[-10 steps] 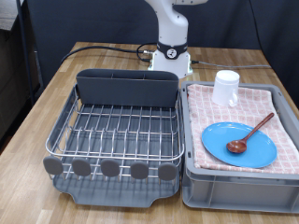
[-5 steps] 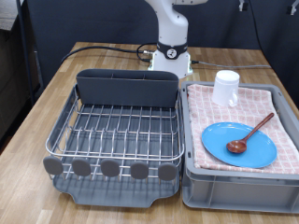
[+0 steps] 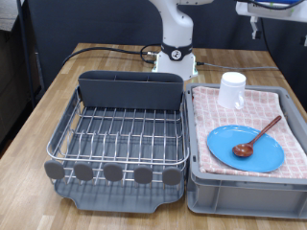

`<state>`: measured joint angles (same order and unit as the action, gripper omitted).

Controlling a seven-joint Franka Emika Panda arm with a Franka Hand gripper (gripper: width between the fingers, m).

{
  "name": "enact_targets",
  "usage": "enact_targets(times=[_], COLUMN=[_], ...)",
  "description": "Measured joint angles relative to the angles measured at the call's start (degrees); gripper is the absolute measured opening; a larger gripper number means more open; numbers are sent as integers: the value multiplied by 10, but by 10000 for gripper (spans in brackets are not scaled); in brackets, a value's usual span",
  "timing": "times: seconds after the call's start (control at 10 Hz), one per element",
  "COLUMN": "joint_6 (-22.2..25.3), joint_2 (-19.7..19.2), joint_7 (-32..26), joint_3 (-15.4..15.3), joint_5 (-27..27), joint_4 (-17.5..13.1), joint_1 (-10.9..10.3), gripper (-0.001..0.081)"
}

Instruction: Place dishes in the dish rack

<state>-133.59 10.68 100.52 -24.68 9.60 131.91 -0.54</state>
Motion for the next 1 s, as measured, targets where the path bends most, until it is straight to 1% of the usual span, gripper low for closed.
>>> enact_targets(times=[0.2,0.4,0.6,0.8,1.0], joint_6=[-38,-91,-137,-161,-180], joint_2=[-35,-76,-118,-150,-177], joint_7=[52,90,137,183,216], joint_3=[-11,-13,-6,3,13], joint_5=[30,59,120,176,216], joint_4=[6,14,23,25,26], joint_1=[0,0,1,1,-1], gripper=[802,802,802,802,802])
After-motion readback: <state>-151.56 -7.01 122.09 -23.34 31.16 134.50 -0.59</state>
